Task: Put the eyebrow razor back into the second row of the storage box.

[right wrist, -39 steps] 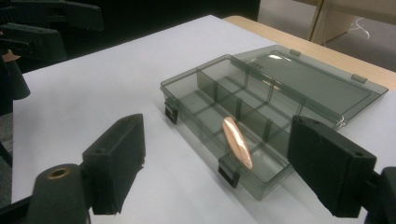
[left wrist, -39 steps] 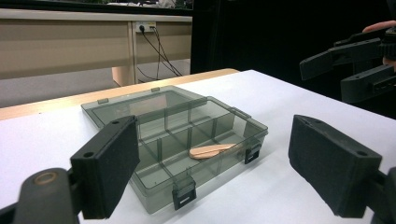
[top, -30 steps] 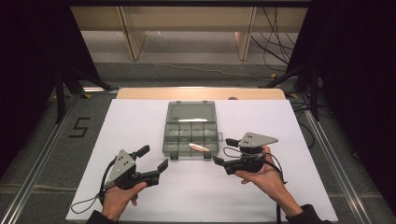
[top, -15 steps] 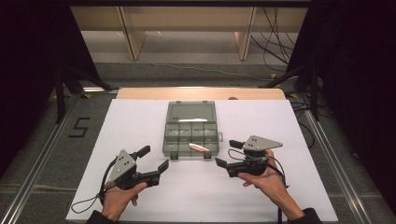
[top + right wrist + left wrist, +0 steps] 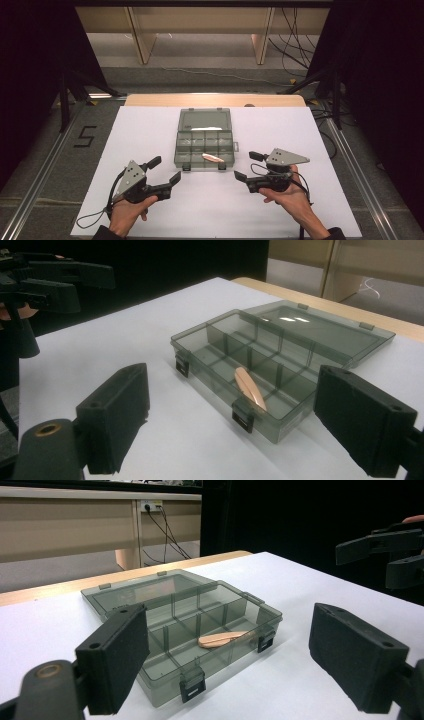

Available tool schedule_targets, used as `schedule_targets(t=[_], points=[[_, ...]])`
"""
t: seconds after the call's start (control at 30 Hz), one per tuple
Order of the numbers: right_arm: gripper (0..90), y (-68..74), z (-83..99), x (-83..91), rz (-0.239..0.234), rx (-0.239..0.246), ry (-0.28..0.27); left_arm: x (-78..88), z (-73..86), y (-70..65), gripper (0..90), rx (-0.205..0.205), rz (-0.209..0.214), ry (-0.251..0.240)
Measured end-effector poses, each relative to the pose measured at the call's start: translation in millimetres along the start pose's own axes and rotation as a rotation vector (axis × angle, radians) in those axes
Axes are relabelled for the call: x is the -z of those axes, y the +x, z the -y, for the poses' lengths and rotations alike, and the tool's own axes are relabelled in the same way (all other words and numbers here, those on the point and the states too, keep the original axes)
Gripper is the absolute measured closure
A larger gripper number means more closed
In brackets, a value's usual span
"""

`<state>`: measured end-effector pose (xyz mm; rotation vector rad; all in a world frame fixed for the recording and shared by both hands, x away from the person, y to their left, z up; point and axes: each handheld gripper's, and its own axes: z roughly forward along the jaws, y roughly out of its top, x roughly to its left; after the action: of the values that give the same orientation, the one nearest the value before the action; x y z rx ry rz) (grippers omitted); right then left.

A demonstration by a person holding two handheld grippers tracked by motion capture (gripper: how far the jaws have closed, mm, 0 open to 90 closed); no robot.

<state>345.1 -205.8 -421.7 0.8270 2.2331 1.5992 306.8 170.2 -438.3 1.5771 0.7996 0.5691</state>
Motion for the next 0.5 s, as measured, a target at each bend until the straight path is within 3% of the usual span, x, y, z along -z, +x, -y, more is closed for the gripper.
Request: schedule_targets(t=[0.03, 0.27, 0.47, 0.5], points=[[16.0, -0.9, 0.0, 1.5, 0.017, 0.016, 0.001, -0.1, 0.0, 0.0, 16.0, -0.001, 0.001, 0.0], [16.0, 0.2, 4.1, 5.5, 0.002, -0.008, 0.004, -1.9, 0.1, 1.0, 16.0, -0.016, 0.015, -0.014], [15.9, 2.7, 7.2, 8.9, 0.021, -0.003, 0.0, -0.7, 0.2, 0.0, 16.0, -0.006, 0.003, 0.002], [15.9, 2.7, 7.2, 8.9, 0.021, -0.003, 0.0, -1.9, 0.4, 1.0, 16.0, -0.015, 0.016, -0.012]])
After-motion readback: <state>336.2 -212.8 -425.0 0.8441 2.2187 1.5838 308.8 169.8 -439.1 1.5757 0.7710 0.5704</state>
